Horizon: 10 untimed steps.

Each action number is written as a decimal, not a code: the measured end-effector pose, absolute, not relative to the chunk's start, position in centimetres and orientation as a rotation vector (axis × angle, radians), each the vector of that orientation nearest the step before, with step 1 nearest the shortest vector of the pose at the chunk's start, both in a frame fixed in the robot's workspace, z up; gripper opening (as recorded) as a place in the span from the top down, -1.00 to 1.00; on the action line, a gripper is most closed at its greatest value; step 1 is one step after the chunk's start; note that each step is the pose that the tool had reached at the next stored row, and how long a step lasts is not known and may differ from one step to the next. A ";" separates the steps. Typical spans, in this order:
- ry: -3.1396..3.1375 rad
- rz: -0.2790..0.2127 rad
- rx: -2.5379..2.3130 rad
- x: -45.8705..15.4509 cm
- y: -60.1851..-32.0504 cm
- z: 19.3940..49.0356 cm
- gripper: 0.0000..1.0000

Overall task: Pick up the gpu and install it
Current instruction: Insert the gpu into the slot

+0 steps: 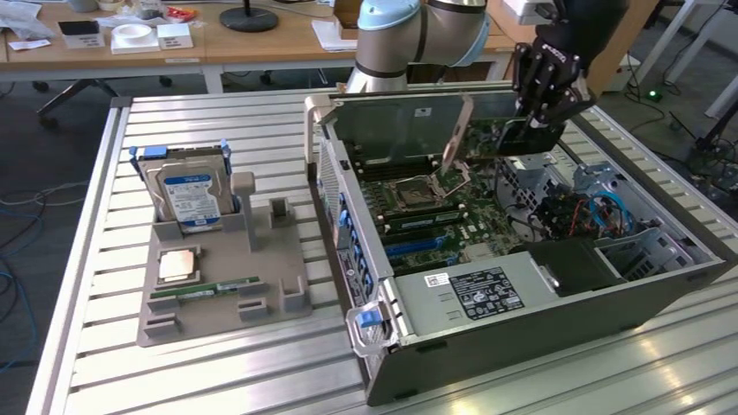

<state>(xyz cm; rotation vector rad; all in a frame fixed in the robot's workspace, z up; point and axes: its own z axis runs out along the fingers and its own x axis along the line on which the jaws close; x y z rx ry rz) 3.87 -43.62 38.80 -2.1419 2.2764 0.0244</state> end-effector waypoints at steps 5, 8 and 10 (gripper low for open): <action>2.277 0.024 -2.142 3.9 -43.6 38.6 0.47; 2.277 0.025 -2.141 3.8 -43.6 38.5 0.47; 2.276 0.024 -2.142 3.7 -43.6 38.4 0.47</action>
